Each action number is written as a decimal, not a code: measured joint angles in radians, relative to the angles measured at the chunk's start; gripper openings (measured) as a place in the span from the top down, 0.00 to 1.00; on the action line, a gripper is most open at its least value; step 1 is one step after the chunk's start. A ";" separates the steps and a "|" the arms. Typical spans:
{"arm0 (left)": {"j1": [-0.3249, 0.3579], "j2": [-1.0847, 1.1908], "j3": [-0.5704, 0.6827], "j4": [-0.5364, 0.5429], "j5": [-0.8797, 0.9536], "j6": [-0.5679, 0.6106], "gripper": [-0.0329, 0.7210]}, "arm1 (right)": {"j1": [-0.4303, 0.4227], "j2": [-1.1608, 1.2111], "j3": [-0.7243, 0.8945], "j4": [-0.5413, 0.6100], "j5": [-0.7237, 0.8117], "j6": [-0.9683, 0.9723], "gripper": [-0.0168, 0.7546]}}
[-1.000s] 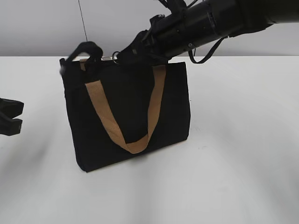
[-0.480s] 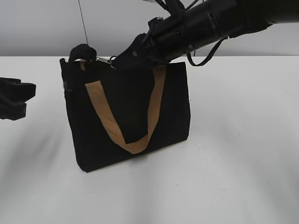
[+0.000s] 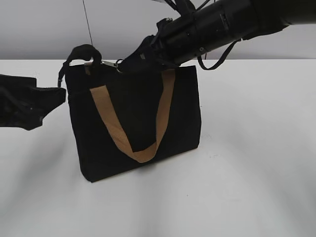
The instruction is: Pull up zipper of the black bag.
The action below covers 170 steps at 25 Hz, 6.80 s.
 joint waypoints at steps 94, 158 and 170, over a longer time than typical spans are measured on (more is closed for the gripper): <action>-0.035 -0.017 -0.148 0.167 0.479 0.008 0.95 | -0.227 -0.024 0.000 -0.090 -0.013 0.077 0.98; -0.033 -1.118 -0.108 -0.147 1.284 -0.036 0.32 | -0.082 -1.909 0.871 -1.275 0.343 1.346 0.49; -0.033 -1.118 -0.088 -0.149 1.234 -0.034 0.34 | -0.082 -1.909 0.871 -1.281 0.339 1.346 0.49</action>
